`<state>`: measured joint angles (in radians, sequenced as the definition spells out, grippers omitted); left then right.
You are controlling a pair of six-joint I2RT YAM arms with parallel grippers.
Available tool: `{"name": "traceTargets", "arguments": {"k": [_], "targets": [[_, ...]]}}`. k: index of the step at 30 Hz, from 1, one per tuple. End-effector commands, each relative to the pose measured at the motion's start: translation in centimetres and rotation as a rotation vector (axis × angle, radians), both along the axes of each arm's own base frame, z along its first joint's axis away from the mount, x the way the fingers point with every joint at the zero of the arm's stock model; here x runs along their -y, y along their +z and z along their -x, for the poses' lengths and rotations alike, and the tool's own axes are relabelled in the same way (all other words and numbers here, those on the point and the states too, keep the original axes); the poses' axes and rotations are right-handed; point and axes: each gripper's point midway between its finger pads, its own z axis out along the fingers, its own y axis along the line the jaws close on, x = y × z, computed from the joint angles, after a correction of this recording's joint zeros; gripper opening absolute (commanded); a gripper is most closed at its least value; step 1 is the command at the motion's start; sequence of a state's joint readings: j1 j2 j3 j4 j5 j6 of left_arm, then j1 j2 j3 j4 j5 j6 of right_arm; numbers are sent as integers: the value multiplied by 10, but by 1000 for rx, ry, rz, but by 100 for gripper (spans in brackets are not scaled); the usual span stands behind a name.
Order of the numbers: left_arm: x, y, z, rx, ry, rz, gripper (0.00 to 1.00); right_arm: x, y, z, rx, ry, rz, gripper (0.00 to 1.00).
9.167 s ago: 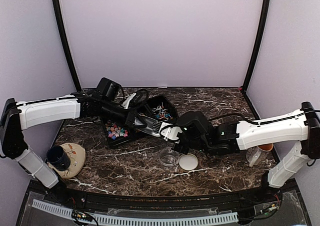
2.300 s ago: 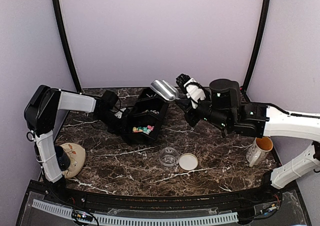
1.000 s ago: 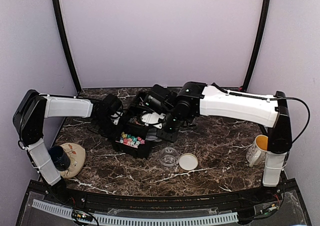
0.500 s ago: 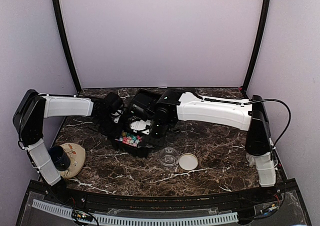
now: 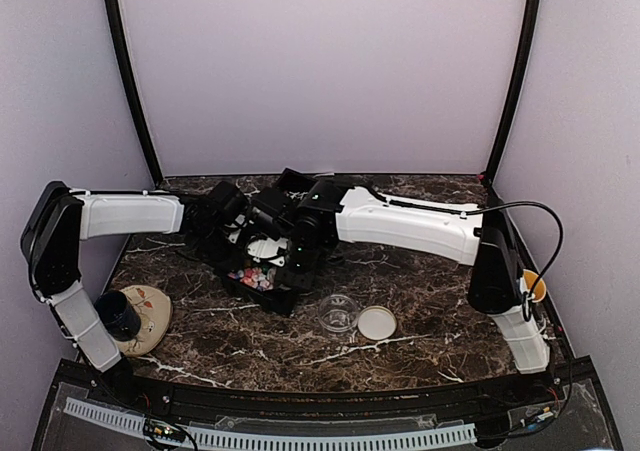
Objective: Pack the candies
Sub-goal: Scoop the fake candies from the plate.
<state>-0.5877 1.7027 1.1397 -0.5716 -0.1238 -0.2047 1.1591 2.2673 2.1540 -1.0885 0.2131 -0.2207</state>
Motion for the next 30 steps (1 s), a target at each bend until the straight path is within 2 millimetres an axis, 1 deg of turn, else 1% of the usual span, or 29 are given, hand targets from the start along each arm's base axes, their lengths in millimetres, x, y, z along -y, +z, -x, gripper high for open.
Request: {"name": "traceTargets", "arguments": {"k": [1, 8, 10, 12, 13, 14, 15, 16, 18, 21, 27, 30], "targets": [[36, 89, -35, 306, -37, 227, 0, -11, -40, 5, -36, 19, 1, 0], [45, 87, -29, 271, -54, 276, 0, -21, -59, -4, -62, -31, -116, 0], [48, 88, -28, 268, -62, 292, 0, -23, -65, -1, -84, -31, -132, 0], [50, 88, -26, 268, -72, 311, 0, -22, -71, 6, -122, -16, -131, 0], [47, 87, -27, 274, -67, 297, 0, -16, -73, 11, -145, -7, -102, 0], [41, 84, -28, 274, -49, 258, 0, -8, -72, 12, -147, -8, -60, 0], [31, 80, -31, 282, -18, 202, 0, 1, -69, 11, -142, -15, -17, 0], [25, 76, -32, 274, -4, 165, 0, 9, -66, 9, -136, -19, 12, 0], [22, 73, -33, 264, 9, 138, 0, 19, -54, 4, -112, -28, 37, 0], [19, 70, -34, 263, 26, 126, 0, 25, -46, 8, -130, -28, 47, 0], [7, 67, -36, 272, 75, 72, 0, 48, -53, 10, -143, -73, 159, 0], [5, 64, -37, 267, 84, 62, 0, 53, -49, 10, -139, -88, 170, 0]]}}
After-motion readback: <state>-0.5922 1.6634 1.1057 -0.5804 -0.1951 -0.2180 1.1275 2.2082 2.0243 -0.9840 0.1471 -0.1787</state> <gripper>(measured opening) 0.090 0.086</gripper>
